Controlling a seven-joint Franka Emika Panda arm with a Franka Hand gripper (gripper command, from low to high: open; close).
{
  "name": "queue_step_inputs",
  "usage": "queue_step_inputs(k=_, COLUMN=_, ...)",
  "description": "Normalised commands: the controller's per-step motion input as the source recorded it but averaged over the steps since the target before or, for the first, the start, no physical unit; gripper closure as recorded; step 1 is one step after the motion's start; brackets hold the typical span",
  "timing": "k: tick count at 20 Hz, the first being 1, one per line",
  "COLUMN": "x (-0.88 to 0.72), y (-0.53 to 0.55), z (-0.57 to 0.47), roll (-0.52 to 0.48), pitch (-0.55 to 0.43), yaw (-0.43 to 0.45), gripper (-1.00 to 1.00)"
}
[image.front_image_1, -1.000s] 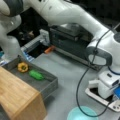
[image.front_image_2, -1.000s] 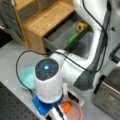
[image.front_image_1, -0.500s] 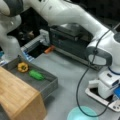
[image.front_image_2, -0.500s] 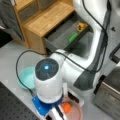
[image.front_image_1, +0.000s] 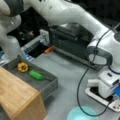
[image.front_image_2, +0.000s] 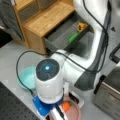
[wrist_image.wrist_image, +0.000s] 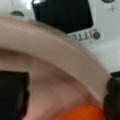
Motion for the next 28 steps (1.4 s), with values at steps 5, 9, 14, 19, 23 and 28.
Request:
queue_step_inputs(k=5, x=0.22, y=0.06, z=-0.09, roll=-0.257, pitch=0.161, yaw=-0.022, gripper=-1.00)
queue_step_inputs(k=9, x=0.22, y=0.04, z=-0.09, roll=-0.233, pitch=0.148, yaw=0.015, gripper=-1.00)
queue_step_inputs(k=14, x=0.19, y=0.05, z=-0.05, roll=-0.232, pitch=0.162, yaw=0.024, gripper=-1.00)
queue_step_inputs(k=19, x=0.15, y=0.04, z=0.01, roll=-0.231, pitch=0.186, yaw=0.031, gripper=-1.00)
queue_step_inputs(k=23, x=0.10, y=0.02, z=0.10, roll=-0.221, pitch=0.206, yaw=0.044, gripper=-1.00)
queue_step_inputs(k=28, x=0.06, y=-0.01, z=0.19, roll=-0.184, pitch=0.170, yaw=0.092, gripper=-1.00)
